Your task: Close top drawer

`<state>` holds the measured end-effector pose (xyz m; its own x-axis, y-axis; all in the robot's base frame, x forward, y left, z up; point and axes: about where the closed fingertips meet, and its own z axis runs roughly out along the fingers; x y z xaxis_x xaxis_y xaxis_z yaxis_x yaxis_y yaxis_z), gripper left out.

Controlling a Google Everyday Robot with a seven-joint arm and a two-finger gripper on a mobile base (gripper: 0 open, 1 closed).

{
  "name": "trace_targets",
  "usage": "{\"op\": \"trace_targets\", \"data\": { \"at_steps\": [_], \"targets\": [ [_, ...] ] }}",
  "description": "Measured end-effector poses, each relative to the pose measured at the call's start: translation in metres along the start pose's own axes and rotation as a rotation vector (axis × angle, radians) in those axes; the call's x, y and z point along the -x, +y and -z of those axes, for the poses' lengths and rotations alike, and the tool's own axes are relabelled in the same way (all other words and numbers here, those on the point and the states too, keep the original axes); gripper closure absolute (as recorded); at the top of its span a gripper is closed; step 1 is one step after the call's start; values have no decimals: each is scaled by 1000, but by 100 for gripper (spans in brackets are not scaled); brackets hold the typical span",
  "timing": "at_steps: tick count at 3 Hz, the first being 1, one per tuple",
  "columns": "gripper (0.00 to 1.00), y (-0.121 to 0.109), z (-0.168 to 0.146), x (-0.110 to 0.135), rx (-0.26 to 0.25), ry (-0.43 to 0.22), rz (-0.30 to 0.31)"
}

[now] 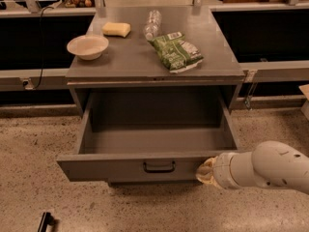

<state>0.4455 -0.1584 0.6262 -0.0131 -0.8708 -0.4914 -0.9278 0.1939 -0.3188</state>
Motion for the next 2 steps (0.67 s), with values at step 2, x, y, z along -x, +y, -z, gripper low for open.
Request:
{"op": "trace_targets", "data": {
  "at_steps": [2],
  "targets": [
    [100, -33, -20, 8, -15, -35, 39]
  ]
}}
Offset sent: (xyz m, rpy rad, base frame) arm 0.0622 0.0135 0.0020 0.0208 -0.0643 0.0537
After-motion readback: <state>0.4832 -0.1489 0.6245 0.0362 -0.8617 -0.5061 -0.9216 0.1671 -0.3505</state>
